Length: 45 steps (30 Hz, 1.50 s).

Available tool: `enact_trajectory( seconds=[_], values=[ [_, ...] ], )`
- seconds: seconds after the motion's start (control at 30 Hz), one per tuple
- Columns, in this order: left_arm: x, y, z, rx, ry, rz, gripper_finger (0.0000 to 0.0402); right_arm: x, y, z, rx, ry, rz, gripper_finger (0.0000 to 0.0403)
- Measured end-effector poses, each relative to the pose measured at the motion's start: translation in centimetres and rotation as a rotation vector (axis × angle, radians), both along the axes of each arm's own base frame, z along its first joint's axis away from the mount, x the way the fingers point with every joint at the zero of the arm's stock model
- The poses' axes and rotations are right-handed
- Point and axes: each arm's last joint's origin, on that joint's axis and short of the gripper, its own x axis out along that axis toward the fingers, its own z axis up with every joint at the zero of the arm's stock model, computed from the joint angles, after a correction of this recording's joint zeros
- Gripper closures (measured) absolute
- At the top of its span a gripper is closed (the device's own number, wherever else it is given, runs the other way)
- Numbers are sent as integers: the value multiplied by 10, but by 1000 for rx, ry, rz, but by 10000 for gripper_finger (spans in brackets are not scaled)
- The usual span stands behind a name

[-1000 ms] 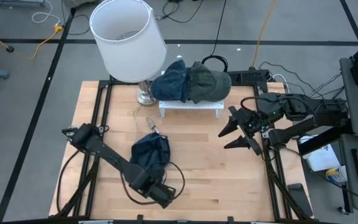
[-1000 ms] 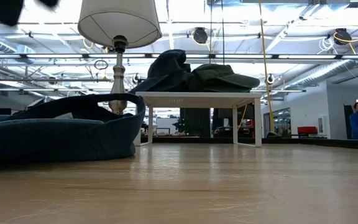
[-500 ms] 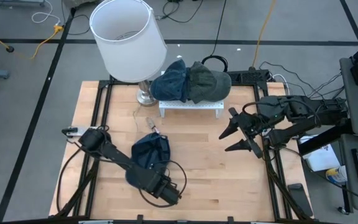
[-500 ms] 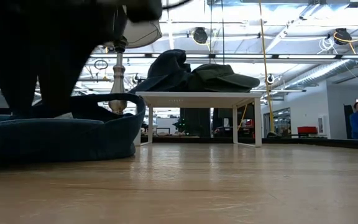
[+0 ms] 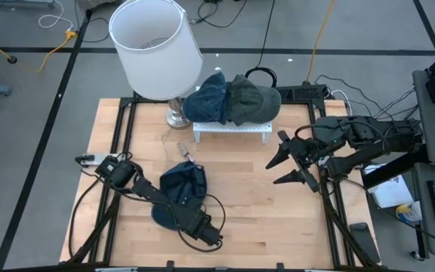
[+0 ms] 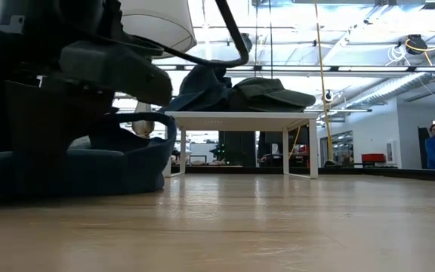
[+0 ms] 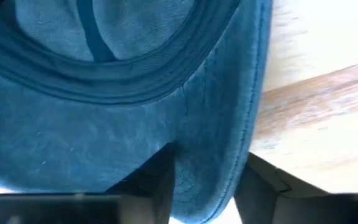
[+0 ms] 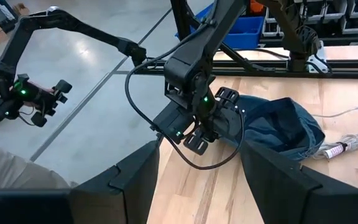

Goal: Pick & Place hat
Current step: Stack the blue cap on the blue caps on the shelf

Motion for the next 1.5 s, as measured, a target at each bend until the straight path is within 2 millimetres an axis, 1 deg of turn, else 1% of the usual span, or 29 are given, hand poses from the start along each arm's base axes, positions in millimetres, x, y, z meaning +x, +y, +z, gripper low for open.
enact_trajectory(
  seconds=[0.07,0.2,0.23,0.27,0.33,0.43,0.5,0.57,0.67,0.73,0.83,0.97,1.03,1.1,1.2,1.3,1.4,1.5],
  values=[
    [-1,0,1,-18,17,-11,292,0,0,0,-10,-8,3,181],
    [-2,-1,2,-101,53,-92,370,0,0,1,-12,-15,9,181],
    [-2,-1,2,-120,63,-115,383,0,0,1,0,-9,4,181],
    [-3,-2,2,-136,68,-135,389,0,0,1,17,0,-4,181],
    [-4,-2,5,-171,72,-174,387,0,0,1,33,9,-11,181],
    [-6,-2,19,-228,46,-230,388,1,-1,0,29,14,-71,181],
    [-9,-1,35,-258,2,-287,393,1,-3,0,11,16,-116,181],
    [-13,2,57,-294,-60,-370,392,1,-4,0,-16,6,-146,181],
    [-23,9,94,-343,-167,-493,393,2,-5,0,-39,-3,-173,181],
    [-34,17,122,-371,-241,-546,393,2,-5,0,-42,-3,-186,181],
    [-56,29,164,-412,-365,-618,393,2,-6,0,-19,4,-248,181],
    [-91,49,214,-451,-538,-699,393,6,-7,1,60,11,-307,181],
    [-110,60,236,-456,-633,-743,393,12,-5,2,96,-12,-309,181],
    [-128,71,256,-459,-738,-785,393,21,0,1,132,-72,-300,181],
    [-153,85,280,-466,-874,-836,393,38,7,-8,158,-180,-341,181],
    [-172,96,298,-460,-1007,-868,393,56,10,-25,217,-233,-423,181],
    [-183,103,310,-459,-1111,-886,393,73,13,-41,306,-281,-439,181],
    [-186,104,317,-454,-1190,-923,393,91,18,-56,338,-297,-439,181]
  ],
)
